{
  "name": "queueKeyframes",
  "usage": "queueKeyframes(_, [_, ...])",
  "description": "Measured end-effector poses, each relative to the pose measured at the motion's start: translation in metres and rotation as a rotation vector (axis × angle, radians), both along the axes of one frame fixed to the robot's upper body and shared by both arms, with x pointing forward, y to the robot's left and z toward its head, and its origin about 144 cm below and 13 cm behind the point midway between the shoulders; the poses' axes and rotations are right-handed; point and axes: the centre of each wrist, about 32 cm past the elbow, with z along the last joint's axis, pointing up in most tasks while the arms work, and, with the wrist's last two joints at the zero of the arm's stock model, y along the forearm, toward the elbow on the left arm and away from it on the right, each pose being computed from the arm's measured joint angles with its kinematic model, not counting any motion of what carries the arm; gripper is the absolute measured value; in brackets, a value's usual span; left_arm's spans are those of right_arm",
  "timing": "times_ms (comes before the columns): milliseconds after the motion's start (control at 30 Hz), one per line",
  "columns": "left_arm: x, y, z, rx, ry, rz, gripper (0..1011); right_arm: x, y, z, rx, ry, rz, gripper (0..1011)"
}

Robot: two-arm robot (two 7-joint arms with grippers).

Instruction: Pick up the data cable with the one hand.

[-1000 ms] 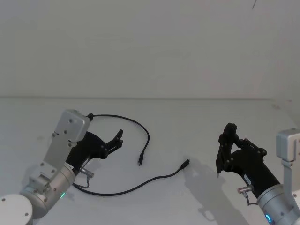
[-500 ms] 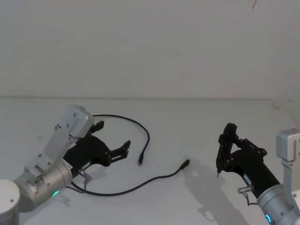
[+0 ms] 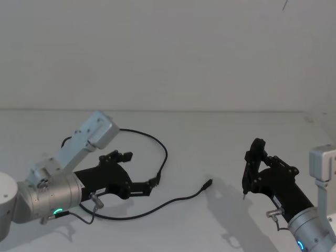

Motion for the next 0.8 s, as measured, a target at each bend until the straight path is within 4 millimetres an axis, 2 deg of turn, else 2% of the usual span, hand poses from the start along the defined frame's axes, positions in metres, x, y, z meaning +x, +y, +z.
queueKeyframes(167, [0.005, -0.007, 0.012, 0.035, 0.074, -0.049, 1001, 0.000, 0.000, 0.000, 0.000, 0.000, 0.000, 279])
queueKeyframes(400, [0.012, -0.017, 0.017, 0.069, 0.145, -0.078, 1001, 0.000, 0.000, 0.000, 0.000, 0.000, 0.000, 279])
queueKeyframes(800, [0.022, -0.031, 0.013, 0.102, 0.210, -0.075, 1001, 0.000, 0.000, 0.000, 0.000, 0.000, 0.000, 279])
